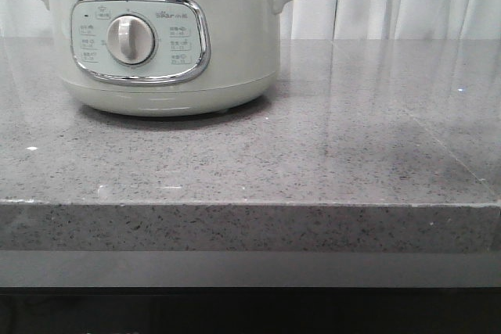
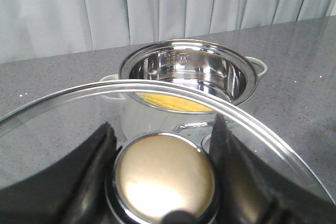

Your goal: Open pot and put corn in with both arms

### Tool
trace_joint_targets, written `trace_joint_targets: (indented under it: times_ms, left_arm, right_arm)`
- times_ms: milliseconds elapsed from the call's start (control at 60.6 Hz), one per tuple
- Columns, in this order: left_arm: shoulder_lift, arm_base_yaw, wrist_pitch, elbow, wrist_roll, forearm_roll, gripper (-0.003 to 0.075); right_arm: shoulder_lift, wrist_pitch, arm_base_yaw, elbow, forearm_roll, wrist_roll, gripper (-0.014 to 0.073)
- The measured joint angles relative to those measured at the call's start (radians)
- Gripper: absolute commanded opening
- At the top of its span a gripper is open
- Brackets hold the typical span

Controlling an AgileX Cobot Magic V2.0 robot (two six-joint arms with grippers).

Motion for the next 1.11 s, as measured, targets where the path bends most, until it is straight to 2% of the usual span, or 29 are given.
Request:
trace_joint_targets:
  times_ms: [297,610,891,1105]
  left_arm:
    - [0.0,0.0,0.0,0.0,0.0,0.0,0.0188]
    - [0.02,0.0,-0.013,0.0,0.0,-0.03,0.0188]
    - [0.192,0.0,-0.221,-0.006,0.0,-0.093,0.0188]
    - [0.427,-0.022,-0.318,-0.106,0.0,-0.096,0.0188]
  right_arm:
    - [-0.244,-0.01,0.0,0.261,0.0,0.0,0.0553]
    - [-0.378,-0.008,0.0,0.393,0.0,0.0,0.0553]
    - [-0.385,-0.008,0.0,0.395,0.0,0.0,0.0553]
    - [-0.385,-0.008,0.0,0.395,0.0,0.0,0.0553]
